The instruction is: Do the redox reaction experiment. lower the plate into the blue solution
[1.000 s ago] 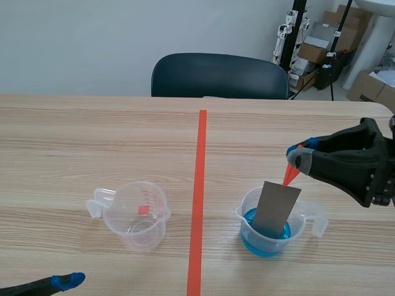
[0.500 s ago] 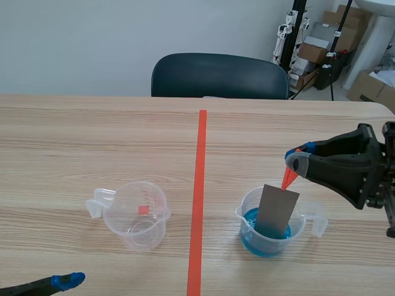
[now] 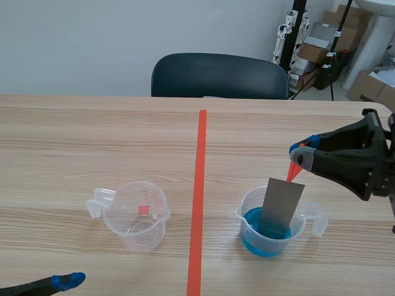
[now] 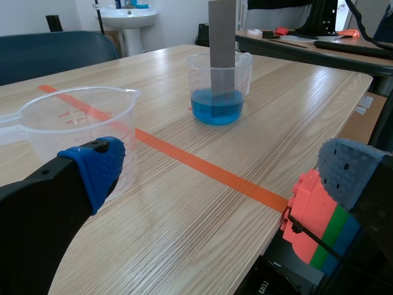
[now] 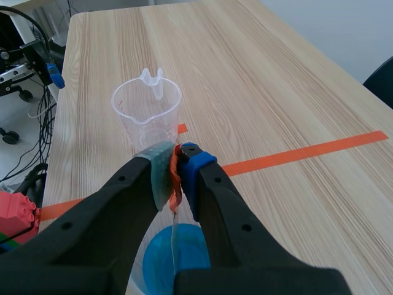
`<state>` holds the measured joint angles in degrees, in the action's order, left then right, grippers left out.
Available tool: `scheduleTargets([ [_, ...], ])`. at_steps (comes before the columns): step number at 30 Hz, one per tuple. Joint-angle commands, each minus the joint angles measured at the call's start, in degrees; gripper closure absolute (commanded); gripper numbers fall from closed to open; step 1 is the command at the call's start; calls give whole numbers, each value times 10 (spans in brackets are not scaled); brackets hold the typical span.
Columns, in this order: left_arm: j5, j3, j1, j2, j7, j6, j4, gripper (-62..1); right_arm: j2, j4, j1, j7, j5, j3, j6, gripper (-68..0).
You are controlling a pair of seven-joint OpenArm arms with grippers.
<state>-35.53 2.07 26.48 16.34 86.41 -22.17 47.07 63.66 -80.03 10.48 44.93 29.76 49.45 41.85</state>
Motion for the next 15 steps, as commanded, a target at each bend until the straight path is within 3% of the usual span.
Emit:
scheduleTargets([
  [1, 6, -1, 2, 0, 26, -1, 3, -623, 9, -4, 8, 11, 2, -7, 9, -4],
  [15, 6, -1, 1, 0, 26, -1, 3, -623, 8, -4, 8, 11, -11, -7, 9, -4],
])
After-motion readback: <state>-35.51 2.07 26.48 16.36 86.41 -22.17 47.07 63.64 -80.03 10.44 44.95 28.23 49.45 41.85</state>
